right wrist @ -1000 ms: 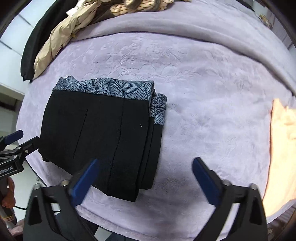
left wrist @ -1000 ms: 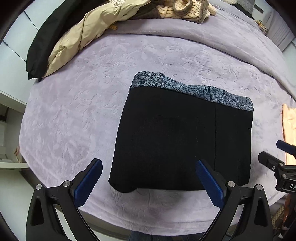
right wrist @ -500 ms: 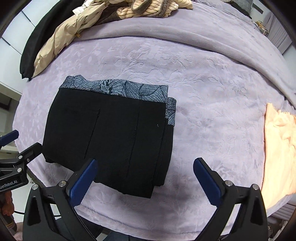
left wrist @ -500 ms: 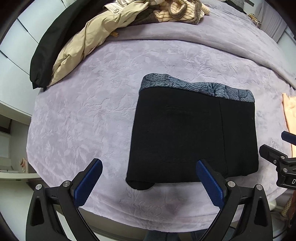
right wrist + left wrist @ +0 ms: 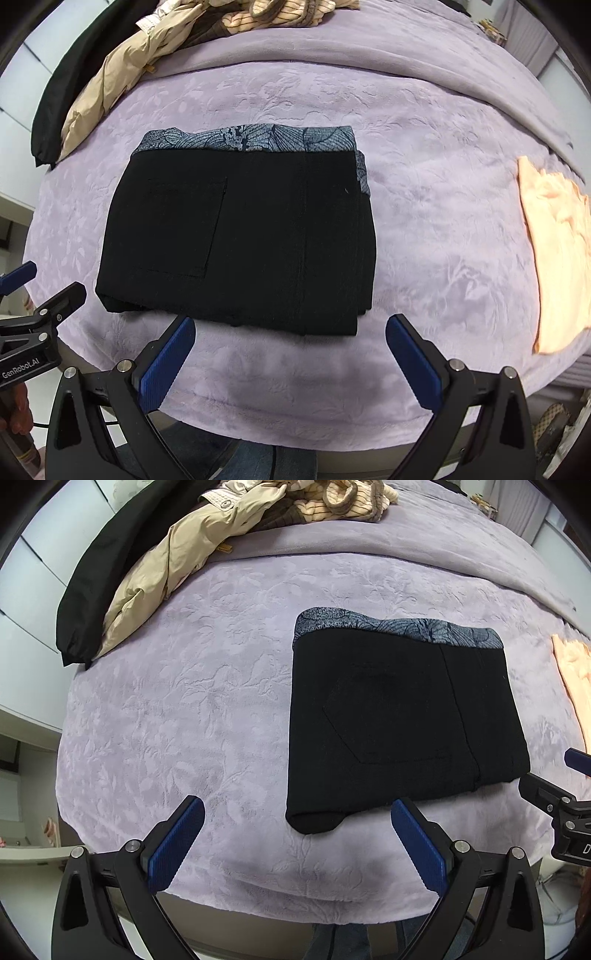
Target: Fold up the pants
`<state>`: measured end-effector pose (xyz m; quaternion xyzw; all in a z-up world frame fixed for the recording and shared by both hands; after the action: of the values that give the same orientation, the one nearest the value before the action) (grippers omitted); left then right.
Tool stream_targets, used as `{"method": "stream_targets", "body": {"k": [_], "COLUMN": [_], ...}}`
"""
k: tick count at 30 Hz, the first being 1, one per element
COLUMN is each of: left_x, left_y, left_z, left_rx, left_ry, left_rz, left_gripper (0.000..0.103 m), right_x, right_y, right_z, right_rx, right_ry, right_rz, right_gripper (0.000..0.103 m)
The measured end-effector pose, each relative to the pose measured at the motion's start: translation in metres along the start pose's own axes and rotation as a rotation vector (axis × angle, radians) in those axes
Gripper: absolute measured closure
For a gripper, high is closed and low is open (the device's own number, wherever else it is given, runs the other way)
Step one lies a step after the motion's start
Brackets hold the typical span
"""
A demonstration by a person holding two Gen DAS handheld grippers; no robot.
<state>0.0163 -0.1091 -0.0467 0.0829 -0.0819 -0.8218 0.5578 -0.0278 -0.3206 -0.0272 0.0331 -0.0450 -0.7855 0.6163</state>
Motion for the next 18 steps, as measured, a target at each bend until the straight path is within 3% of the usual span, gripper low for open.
{"method": "stream_targets", "body": {"k": [18], "left_x": [-0.009], "left_y": [-0.015], "left_z": [0.006], "left_rx": [0.017], "left_ry": [-0.043], "left_rz": [0.002], "left_gripper": [0.002], "right_x": [-0.01], "right_y": [-0.02], "right_z": [0.032], "right_rx": [0.028], "right_ry": [-0.011], "right_rz": [-0.031], "right_gripper": [0.0]}}
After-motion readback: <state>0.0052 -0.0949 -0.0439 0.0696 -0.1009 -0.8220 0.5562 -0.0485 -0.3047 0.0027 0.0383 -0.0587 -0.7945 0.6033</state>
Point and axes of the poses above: each gripper's, at about its wrist camera, not at the fingertips, and z roughly against the way its jaws point, x to its right, y to its top, the point moved 3 cm from there along -z, roughly the way its jaws point, and after that the axes turned 3 degrees about -y, right-handed, at the moved point
